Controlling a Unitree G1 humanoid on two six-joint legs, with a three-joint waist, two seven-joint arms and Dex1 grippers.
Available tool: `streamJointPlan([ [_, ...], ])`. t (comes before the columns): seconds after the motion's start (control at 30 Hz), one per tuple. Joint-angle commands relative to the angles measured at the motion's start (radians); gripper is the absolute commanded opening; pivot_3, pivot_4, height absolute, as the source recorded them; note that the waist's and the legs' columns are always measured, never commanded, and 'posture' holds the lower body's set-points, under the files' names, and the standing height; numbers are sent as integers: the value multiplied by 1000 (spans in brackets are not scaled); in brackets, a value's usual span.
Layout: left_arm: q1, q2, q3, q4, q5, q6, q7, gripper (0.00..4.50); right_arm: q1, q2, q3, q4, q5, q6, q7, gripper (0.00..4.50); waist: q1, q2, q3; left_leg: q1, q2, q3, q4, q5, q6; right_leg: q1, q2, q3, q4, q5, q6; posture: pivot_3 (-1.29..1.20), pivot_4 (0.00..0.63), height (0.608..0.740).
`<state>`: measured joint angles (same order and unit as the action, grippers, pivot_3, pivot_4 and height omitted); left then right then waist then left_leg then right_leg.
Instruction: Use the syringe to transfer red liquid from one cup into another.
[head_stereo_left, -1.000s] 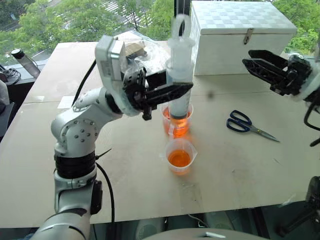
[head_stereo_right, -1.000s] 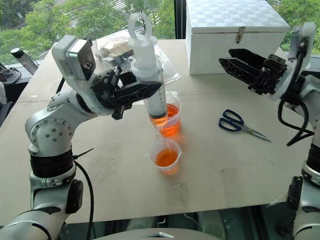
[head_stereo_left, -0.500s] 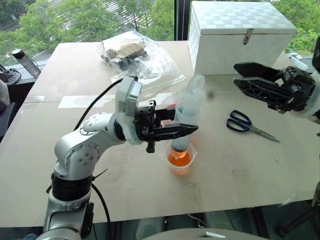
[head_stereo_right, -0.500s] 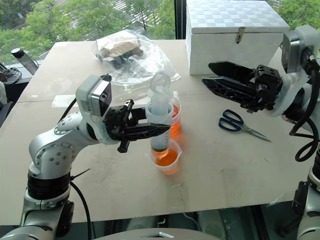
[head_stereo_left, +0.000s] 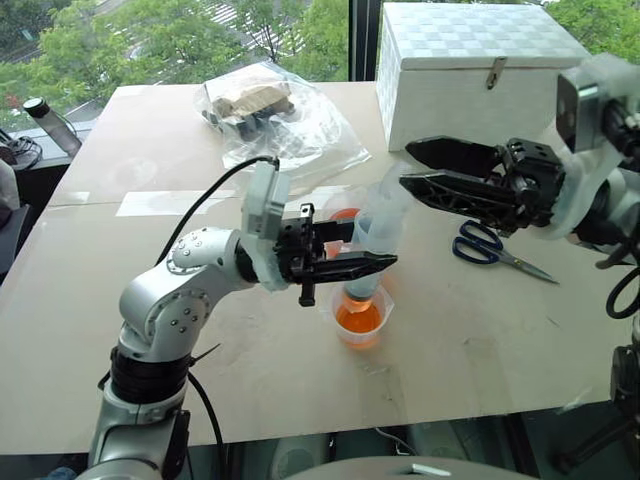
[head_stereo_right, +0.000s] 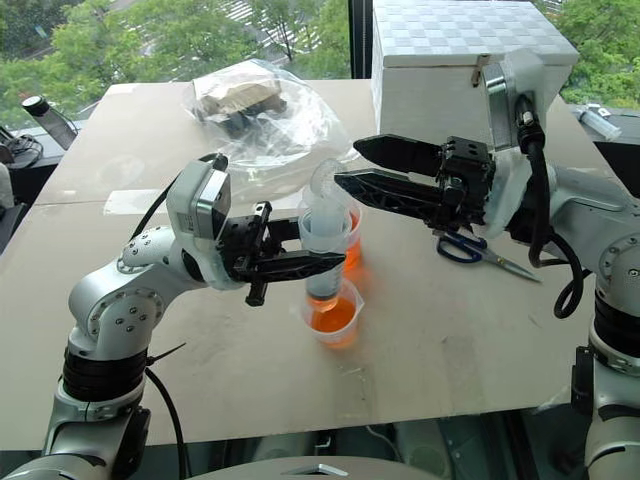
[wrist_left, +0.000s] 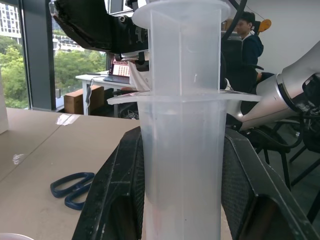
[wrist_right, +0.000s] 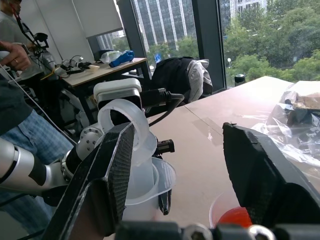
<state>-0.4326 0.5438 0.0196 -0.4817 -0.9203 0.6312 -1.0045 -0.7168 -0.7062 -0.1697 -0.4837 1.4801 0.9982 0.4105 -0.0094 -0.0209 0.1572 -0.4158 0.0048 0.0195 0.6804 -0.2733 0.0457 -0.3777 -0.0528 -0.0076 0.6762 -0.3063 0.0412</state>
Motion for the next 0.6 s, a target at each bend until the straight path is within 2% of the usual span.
streamJointPlan([
  [0.03, -12, -12, -8, 1, 18, -34, -8, 1385, -24, -7, -2, -19, 31, -16, -33, 1378, -1, 0, 0, 0, 0, 0, 0, 0, 0, 0, 0, 0, 0, 0, 0, 0, 150, 740],
  [0.13, -15, -22, -10, 8, 24, -39, -4, 1385, -21, -14, -2, -25, 49, -18, -45, 221, -1, 0, 0, 0, 0, 0, 0, 0, 0, 0, 0, 0, 0, 0, 0, 0, 150, 740],
  [0.17, -15, -25, -11, 8, 25, -39, -2, 1385, -16, -18, -3, -32, 62, -16, -50, 56, -1, 0, 0, 0, 0, 0, 0, 0, 0, 0, 0, 0, 0, 0, 0, 0, 150, 740],
  [0.47, -28, -50, -17, 12, 22, -41, 9, 1385, 48, -77, 16, -73, 129, 4, -50, 56, -1, 0, 0, 0, 0, 0, 0, 0, 0, 0, 0, 0, 0, 0, 0, 0, 150, 740],
  [0.6, -34, -52, -16, 14, 22, -40, 9, 1385, 77, -88, 42, -89, 112, 5, -45, 56, -2, 0, 0, 0, 0, 0, 0, 0, 0, 0, 0, 0, 0, 0, 0, 0, 150, 740],
])
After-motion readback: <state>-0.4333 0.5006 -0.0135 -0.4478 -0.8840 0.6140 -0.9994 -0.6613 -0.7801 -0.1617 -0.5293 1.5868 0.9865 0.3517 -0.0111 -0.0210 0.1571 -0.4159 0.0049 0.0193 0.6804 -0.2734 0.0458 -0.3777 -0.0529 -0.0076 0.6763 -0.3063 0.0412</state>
